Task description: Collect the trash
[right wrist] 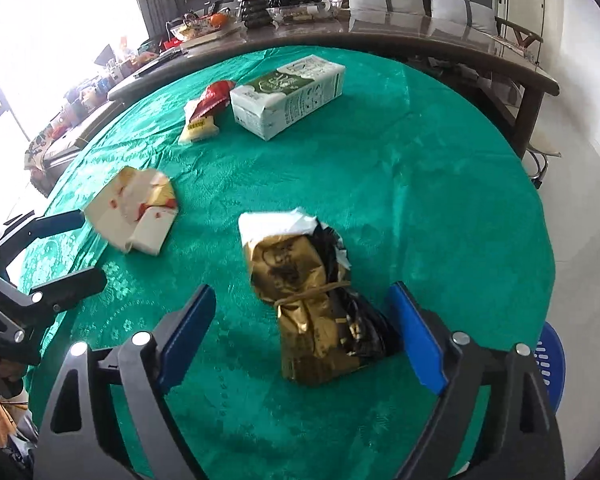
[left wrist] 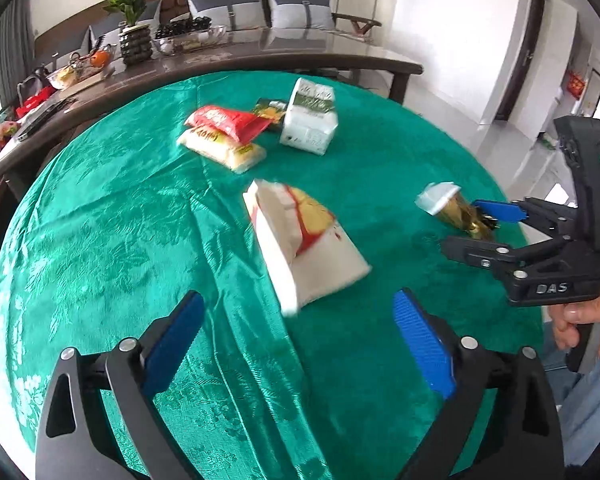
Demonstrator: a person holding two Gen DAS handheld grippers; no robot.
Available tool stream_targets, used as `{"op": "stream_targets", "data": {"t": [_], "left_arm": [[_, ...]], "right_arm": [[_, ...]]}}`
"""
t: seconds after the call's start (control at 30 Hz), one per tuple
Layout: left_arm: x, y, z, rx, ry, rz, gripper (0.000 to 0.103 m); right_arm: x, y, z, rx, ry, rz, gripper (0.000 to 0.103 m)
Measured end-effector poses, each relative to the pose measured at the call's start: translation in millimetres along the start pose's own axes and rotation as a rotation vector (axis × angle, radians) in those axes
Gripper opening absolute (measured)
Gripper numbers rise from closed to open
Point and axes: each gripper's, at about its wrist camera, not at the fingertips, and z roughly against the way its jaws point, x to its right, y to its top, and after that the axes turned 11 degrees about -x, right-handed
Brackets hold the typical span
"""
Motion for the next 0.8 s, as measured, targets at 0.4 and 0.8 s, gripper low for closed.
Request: {"op": "stream_targets", "data": {"t": [0.4,0.8], "left_arm": [[-7,-3,-23,-0.066,0.074,0.041,0.099],[-8,-2,-22,-0.069,0.064,0.036,0.099]], "right_arm": [[-15,-4,-8,0.010,-0.071,0.077,0.097],[-4,5,3,-0.060,0.006,0.082,0.096]]}}
